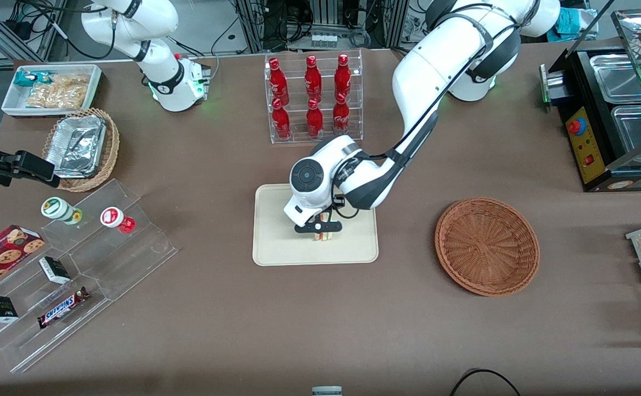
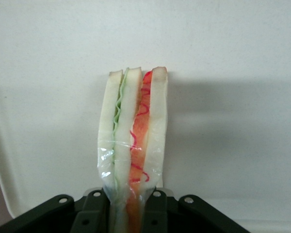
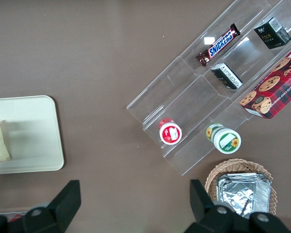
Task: Place sandwich from basket to tray
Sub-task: 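Carry the sandwich over the cream tray with the left gripper, then lower the sandwich onto the tray and open the left gripper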
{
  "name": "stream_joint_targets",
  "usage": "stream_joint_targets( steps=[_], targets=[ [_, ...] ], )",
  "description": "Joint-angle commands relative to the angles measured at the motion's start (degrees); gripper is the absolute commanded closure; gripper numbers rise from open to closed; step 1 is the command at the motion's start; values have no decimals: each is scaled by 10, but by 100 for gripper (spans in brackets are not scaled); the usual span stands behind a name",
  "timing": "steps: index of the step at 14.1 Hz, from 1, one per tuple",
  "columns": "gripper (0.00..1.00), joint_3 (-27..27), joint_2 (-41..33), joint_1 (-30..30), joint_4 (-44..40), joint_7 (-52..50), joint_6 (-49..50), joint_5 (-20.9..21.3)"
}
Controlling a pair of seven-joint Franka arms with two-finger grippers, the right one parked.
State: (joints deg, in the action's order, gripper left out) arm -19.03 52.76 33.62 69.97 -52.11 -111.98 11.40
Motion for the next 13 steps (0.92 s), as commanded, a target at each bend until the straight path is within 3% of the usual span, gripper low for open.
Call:
stream_joint_targets(
  steps=[1, 3, 7, 9, 13],
  targets=[
    [58, 6, 10, 10, -19, 4, 2, 11],
    [0, 6, 6, 9, -20, 4, 6, 11],
    [0, 8, -51, -4, -22, 2, 52, 7],
    [0, 8, -88, -42, -19, 5, 69, 5],
    [0, 7, -198, -134, 93, 60, 79, 3]
  ],
)
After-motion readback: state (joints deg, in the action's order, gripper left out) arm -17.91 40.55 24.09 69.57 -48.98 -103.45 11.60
